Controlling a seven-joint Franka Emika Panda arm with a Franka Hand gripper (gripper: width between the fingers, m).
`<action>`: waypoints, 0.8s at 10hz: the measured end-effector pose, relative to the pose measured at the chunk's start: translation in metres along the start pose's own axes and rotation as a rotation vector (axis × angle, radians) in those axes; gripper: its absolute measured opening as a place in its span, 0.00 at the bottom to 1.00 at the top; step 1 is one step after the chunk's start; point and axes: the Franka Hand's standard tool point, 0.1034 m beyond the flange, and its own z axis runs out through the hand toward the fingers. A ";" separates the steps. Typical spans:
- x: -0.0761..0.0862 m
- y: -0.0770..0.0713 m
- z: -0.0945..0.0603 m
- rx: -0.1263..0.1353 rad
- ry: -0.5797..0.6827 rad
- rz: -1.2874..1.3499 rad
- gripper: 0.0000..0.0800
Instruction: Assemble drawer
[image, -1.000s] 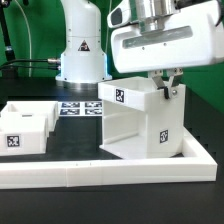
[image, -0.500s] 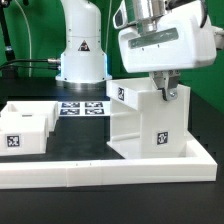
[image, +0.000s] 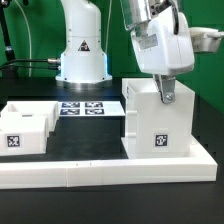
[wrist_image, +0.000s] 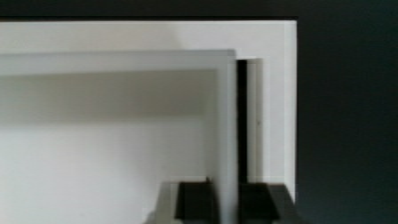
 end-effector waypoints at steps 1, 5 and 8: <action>0.001 -0.007 0.000 0.005 0.000 -0.007 0.06; 0.001 -0.028 0.004 0.005 -0.009 -0.005 0.06; 0.000 -0.036 0.006 0.005 -0.012 -0.003 0.06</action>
Offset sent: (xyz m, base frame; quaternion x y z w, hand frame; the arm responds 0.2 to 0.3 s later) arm 0.0343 -0.0068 -0.0095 0.0021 0.0291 -0.0020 0.9996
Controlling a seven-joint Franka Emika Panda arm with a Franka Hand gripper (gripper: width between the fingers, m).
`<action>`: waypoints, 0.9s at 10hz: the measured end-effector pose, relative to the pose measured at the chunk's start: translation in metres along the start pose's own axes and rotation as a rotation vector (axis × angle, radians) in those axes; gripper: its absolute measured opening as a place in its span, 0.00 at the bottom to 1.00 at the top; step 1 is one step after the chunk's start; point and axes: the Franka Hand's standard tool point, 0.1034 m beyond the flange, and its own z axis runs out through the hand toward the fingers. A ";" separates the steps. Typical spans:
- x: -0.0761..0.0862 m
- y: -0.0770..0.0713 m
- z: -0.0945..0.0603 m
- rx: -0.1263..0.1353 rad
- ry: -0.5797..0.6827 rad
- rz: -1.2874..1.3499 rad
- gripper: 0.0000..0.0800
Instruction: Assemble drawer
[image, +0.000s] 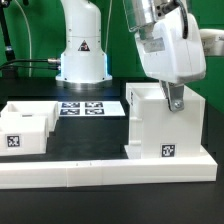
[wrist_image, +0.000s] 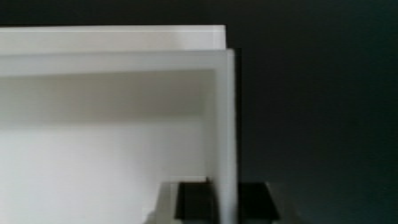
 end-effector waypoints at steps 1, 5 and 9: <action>0.000 0.000 0.000 0.000 0.000 -0.004 0.06; -0.001 0.000 0.000 -0.001 0.000 -0.018 0.46; -0.001 0.001 0.001 -0.001 -0.001 -0.026 0.77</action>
Offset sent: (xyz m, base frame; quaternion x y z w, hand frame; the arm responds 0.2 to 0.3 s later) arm 0.0000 0.0000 0.0000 0.0000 0.0000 0.0000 1.0000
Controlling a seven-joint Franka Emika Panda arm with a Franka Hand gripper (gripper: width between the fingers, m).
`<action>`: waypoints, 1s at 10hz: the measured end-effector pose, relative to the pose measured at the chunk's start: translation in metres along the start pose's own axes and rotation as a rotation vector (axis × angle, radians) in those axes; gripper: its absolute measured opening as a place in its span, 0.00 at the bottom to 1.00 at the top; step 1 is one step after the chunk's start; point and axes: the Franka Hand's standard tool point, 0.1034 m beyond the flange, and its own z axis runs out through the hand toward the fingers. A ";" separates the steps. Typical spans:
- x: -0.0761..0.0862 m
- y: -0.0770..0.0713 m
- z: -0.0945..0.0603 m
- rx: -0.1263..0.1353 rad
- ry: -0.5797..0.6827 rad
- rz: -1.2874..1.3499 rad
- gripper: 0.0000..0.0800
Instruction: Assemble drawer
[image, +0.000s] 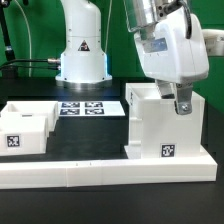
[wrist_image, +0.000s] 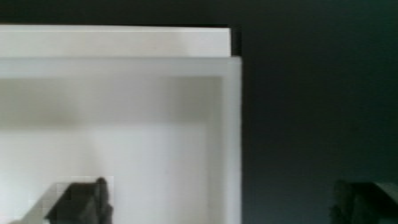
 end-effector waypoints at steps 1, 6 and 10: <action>-0.001 0.000 -0.003 0.003 -0.002 -0.047 0.81; 0.002 0.024 -0.046 0.027 -0.026 -0.235 0.81; 0.017 0.034 -0.045 -0.021 -0.037 -0.643 0.81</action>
Offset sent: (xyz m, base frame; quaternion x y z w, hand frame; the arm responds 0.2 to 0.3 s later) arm -0.0475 -0.0079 0.0476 0.0249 -0.0539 -0.0916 0.9940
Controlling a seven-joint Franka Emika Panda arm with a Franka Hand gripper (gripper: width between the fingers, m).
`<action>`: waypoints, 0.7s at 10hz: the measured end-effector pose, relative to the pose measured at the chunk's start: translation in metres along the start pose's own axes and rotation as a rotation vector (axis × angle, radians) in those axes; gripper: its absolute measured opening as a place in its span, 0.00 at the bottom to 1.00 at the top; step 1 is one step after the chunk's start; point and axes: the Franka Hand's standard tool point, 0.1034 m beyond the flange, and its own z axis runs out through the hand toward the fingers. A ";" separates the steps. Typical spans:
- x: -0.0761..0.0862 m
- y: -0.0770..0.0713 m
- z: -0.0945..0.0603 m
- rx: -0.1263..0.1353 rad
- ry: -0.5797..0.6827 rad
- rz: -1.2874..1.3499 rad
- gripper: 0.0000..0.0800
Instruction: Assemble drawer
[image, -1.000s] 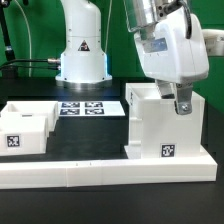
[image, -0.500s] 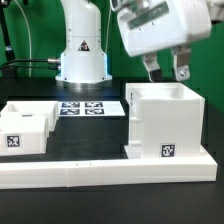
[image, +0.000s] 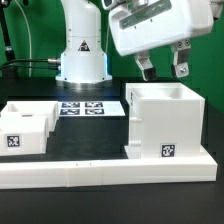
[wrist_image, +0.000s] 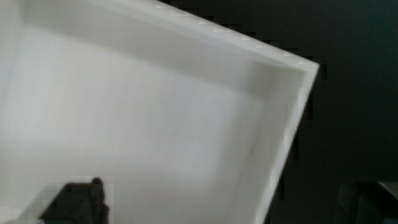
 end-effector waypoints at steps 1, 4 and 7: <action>0.006 0.011 -0.006 -0.015 -0.006 -0.150 0.81; 0.017 0.045 -0.019 -0.030 0.002 -0.457 0.81; 0.017 0.044 -0.018 -0.031 -0.001 -0.624 0.81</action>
Offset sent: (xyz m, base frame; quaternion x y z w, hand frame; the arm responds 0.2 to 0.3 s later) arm -0.0414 -0.0536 -0.0029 0.0290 0.0301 -0.1668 0.9851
